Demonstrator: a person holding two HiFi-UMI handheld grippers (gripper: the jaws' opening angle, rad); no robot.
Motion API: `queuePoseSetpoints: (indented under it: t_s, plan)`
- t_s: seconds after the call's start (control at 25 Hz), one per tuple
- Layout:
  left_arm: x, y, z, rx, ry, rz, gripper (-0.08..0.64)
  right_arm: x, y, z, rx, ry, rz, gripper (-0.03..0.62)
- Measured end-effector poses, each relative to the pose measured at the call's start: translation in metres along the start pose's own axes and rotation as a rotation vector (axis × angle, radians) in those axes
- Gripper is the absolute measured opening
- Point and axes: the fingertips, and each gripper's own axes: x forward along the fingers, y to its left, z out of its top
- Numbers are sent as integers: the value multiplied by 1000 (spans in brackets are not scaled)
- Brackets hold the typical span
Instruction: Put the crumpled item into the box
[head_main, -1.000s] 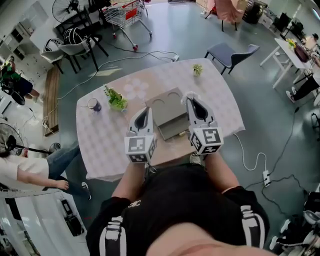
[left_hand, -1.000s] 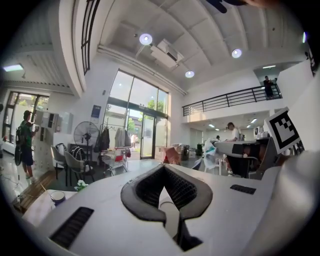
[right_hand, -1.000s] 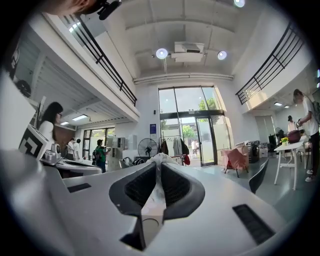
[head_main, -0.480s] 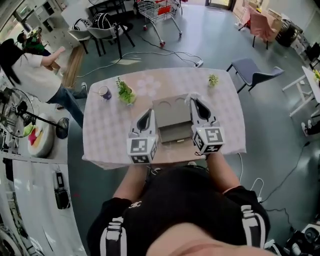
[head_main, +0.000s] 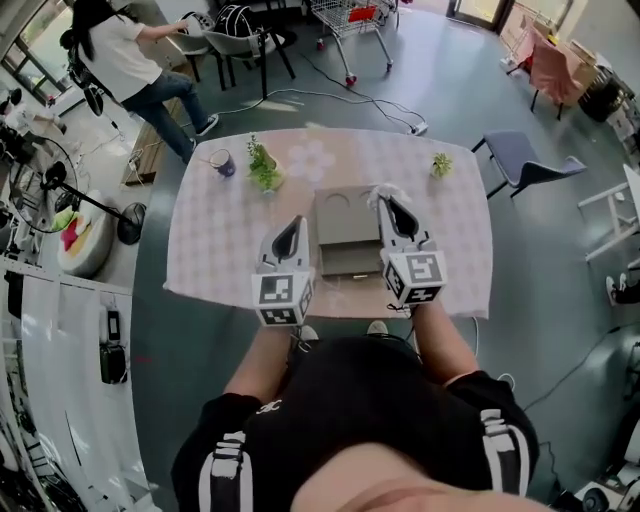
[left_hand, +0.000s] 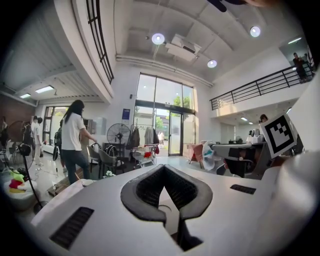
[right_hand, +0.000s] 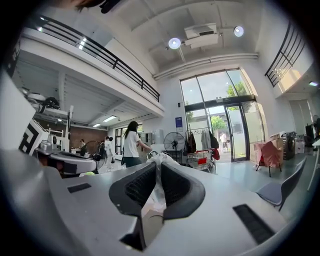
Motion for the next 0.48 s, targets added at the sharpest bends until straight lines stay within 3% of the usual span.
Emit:
queuePoseSetpoints:
  t_s: [0.24,0.48]
  plan:
    - [-15,10,-11,-12,18,37,-8,7,20,-23,-21,52,52,31]
    - [-26,18,-16,-18,25,62,-8,17,36,-72,-19,169,98,31]
